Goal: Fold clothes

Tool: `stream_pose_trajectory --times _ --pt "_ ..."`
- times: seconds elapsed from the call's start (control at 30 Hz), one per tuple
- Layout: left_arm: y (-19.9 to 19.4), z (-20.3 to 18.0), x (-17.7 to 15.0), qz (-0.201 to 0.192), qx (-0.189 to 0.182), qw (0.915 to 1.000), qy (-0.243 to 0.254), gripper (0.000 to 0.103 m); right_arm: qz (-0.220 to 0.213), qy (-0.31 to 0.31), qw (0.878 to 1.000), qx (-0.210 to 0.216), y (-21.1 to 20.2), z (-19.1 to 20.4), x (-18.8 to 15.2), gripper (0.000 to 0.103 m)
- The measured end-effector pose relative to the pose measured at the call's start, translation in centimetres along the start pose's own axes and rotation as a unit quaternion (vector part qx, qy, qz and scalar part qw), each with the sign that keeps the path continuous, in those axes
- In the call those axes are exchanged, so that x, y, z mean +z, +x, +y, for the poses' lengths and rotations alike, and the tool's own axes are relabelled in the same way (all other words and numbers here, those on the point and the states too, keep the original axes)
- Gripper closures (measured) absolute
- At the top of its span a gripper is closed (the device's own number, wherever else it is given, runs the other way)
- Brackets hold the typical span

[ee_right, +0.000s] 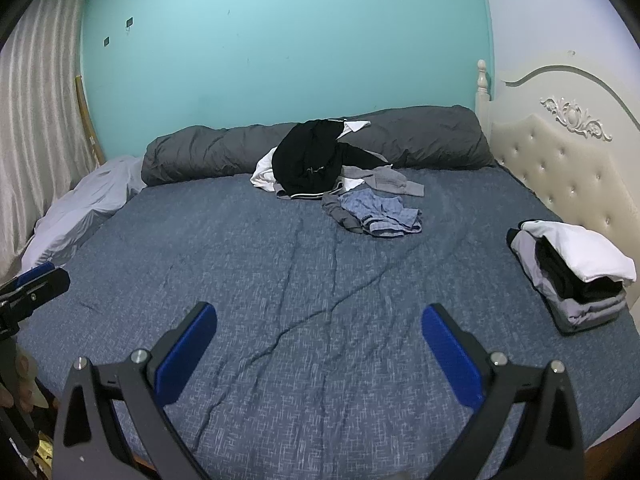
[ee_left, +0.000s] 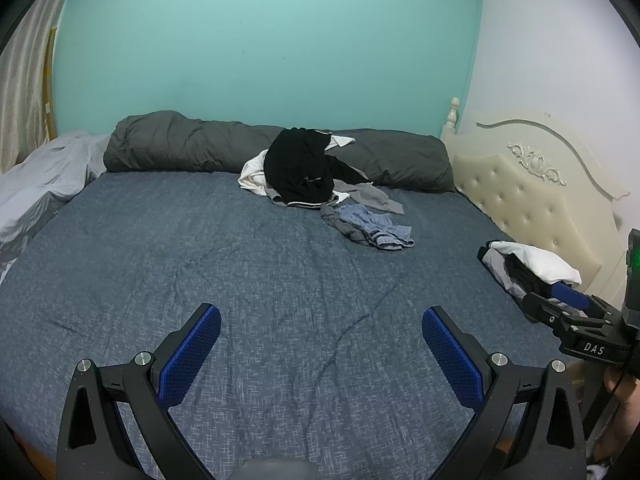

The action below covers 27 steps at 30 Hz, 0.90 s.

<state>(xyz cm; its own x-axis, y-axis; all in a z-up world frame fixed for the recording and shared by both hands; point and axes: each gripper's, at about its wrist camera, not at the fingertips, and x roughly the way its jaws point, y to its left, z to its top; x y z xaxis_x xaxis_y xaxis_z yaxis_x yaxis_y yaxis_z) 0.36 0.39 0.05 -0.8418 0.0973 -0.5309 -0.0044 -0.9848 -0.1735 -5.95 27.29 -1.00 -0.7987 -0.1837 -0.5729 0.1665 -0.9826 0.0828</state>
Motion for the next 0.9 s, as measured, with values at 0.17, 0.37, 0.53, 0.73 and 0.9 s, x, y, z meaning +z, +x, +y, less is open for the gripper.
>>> stream_pose_trajectory --times 0.17,0.37,0.53,0.73,0.9 --pt "0.13 0.03 0.05 0.002 0.002 1.0000 -0.002 0.001 0.001 0.001 1.000 0.000 0.12 -0.08 0.00 0.000" --pt "0.12 0.18 0.01 0.001 0.003 1.0000 -0.003 0.001 0.004 0.003 1.000 0.002 0.17 -0.23 -0.06 0.000" --pt "0.18 0.17 0.02 0.000 0.008 1.0000 0.000 0.001 0.004 0.003 1.000 0.002 0.25 -0.17 -0.02 0.000" --pt "0.31 0.19 0.11 0.000 0.013 0.9999 0.001 0.001 0.004 0.003 1.000 0.003 0.24 -0.16 0.00 0.000" --pt "0.36 0.05 0.14 -0.001 0.017 0.9998 0.006 0.001 0.006 0.003 1.000 0.004 0.38 -0.16 -0.06 0.000"
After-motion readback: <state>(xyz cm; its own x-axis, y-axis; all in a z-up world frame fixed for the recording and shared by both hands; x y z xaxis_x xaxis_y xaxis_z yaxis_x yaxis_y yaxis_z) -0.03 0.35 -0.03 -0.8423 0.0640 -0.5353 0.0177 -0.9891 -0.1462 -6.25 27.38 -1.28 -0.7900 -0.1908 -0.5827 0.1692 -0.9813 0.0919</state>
